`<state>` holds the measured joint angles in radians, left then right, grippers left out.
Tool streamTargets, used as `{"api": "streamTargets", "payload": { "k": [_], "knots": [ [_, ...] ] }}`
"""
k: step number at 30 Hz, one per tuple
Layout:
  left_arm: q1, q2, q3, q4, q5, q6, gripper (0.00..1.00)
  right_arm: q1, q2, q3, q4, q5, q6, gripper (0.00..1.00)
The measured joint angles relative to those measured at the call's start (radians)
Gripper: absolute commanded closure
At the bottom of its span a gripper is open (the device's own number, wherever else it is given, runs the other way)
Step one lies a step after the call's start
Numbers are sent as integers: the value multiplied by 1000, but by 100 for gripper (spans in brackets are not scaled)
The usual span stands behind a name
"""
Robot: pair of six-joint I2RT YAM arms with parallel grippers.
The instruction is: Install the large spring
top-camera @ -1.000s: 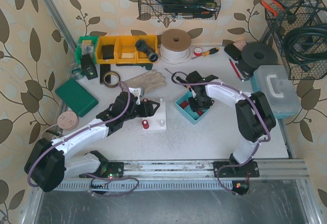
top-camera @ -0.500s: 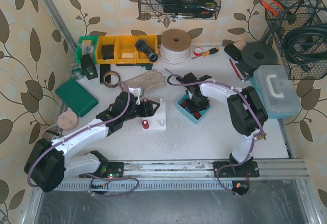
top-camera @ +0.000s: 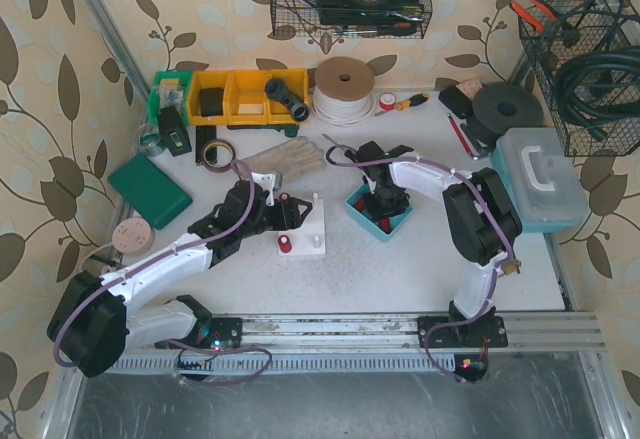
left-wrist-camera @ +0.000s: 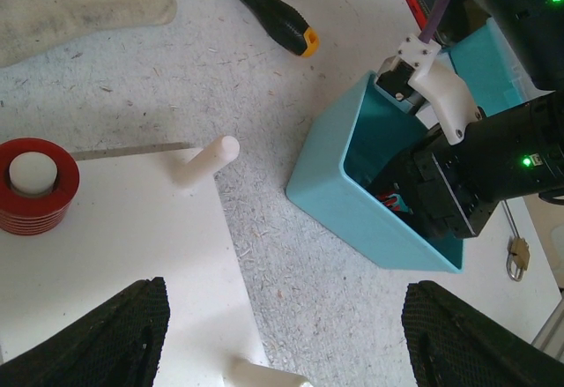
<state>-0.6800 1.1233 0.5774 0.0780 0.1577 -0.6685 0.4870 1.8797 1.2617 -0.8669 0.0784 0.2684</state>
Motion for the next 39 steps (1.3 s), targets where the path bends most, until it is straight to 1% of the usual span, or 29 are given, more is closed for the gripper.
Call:
{"api": "streamTargets", "payload": {
  "k": [4,13,15,18,21,23,28,30,33,34,39],
  "knots": [
    [0,0,0,0,0,-4,24,0,1,10,-41,4,-24,50],
    [0,0,0,-1,0,-11,24,5,-3,13,-85,4,-41,50],
    [0,0,0,-1,0,-11,24,8,-3,13,-85,4,-41,51],
    [0,0,0,-1,0,-11,24,10,-3,13,-82,2,-40,56],
    [0,0,0,-1,0,-11,25,11,-1,13,-77,-1,-36,62],
    [0,0,0,-2,0,-11,25,13,1,13,-69,0,-33,69],
    [0,0,0,-2,0,-11,25,15,7,15,-53,-1,-26,81],
    [0,0,0,-2,0,-11,25,15,8,15,-53,-3,-27,90],
    [0,1,0,-2,0,-11,25,15,8,16,-53,-2,-26,98],
    [0,1,0,-3,0,-11,25,15,7,16,-54,-2,-26,100],
    [0,5,0,-6,0,-11,25,15,-3,17,-59,1,-19,100]
  ]
}}
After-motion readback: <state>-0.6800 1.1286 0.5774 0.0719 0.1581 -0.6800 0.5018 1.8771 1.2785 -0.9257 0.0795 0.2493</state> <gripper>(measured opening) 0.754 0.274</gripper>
